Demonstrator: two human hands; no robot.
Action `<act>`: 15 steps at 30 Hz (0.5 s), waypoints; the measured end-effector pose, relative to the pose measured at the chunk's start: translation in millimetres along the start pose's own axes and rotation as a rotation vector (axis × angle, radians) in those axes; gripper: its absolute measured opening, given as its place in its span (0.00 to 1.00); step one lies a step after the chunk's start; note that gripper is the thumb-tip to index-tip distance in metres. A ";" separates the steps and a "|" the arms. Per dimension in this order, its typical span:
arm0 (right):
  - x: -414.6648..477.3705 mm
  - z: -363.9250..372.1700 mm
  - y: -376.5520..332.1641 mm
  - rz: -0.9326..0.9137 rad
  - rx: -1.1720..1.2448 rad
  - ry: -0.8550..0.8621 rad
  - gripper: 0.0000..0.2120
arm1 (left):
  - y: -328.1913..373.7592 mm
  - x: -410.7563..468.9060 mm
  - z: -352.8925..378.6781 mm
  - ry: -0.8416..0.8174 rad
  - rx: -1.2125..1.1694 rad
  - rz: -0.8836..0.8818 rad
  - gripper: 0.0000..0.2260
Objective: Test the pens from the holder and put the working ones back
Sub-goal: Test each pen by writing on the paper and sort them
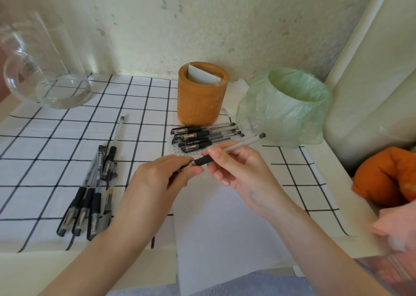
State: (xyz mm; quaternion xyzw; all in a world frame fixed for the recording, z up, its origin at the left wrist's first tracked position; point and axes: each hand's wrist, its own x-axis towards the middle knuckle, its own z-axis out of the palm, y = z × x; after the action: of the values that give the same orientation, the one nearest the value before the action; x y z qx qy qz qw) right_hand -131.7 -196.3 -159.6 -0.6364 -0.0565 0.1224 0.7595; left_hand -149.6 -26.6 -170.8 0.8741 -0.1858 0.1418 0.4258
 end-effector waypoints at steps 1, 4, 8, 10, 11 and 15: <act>0.7 0.8 -0.9 0.004 0.003 0.010 0.11 | 0.6 1.2 -0.7 0.011 -0.009 -0.025 0.13; 3.7 -2.1 -8.1 0.014 0.010 0.109 0.17 | 1.7 3.0 -3.5 0.045 -0.034 -0.102 0.12; 3.2 -24.1 -20.7 -0.214 -0.306 0.385 0.20 | -0.2 3.6 -9.4 0.081 0.004 -0.122 0.15; -0.9 -31.7 -21.2 -0.417 -0.711 0.398 0.21 | -0.7 3.2 -10.7 0.072 0.031 -0.123 0.15; -2.5 -32.4 -18.5 -0.510 -0.913 0.348 0.20 | -0.2 3.4 -10.2 0.067 0.050 -0.115 0.15; -2.7 -23.5 3.9 -0.720 -1.272 0.111 0.12 | 4.4 4.7 -1.9 0.041 -0.005 -0.127 0.13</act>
State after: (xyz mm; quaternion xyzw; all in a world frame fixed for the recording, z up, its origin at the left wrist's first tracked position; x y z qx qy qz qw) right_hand -129.0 -218.7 -167.6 -0.9016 -0.2835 -0.2238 0.2382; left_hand -147.5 -28.6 -164.8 0.8799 -0.1214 0.1319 0.4400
